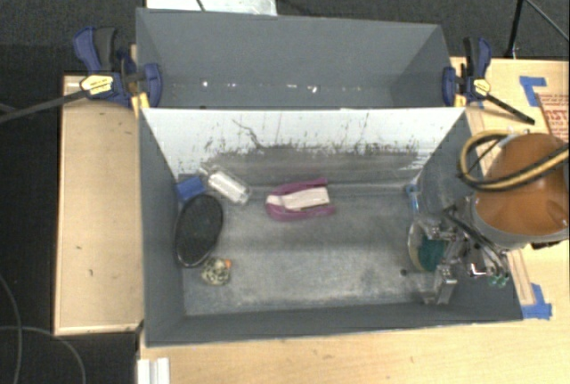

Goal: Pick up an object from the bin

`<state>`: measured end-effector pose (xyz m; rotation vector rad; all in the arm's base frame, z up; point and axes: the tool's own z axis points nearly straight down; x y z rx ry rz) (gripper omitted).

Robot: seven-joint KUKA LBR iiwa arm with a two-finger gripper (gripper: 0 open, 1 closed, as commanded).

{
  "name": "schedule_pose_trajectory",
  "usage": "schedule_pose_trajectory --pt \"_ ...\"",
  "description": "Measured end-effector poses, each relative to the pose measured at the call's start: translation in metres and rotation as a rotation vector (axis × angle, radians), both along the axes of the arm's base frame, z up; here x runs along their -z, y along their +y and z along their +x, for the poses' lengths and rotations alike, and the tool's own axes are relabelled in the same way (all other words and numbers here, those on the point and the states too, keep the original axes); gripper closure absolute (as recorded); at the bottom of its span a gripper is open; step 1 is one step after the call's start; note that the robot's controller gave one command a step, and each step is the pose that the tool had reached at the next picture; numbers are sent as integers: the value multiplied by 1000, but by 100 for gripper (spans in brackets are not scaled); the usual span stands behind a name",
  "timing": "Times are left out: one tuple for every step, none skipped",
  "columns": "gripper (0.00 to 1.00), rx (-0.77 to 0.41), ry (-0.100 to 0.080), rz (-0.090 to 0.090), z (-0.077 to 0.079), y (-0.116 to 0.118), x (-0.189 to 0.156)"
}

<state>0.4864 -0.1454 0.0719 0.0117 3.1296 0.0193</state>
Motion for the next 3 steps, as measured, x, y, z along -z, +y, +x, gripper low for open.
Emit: schedule_pose_trajectory --pt "100 -3 -5 0 2 3 -2" --pt "100 -9 -1 -16 38 -3 -139" --pt "100 204 8 -11 54 -3 -132"
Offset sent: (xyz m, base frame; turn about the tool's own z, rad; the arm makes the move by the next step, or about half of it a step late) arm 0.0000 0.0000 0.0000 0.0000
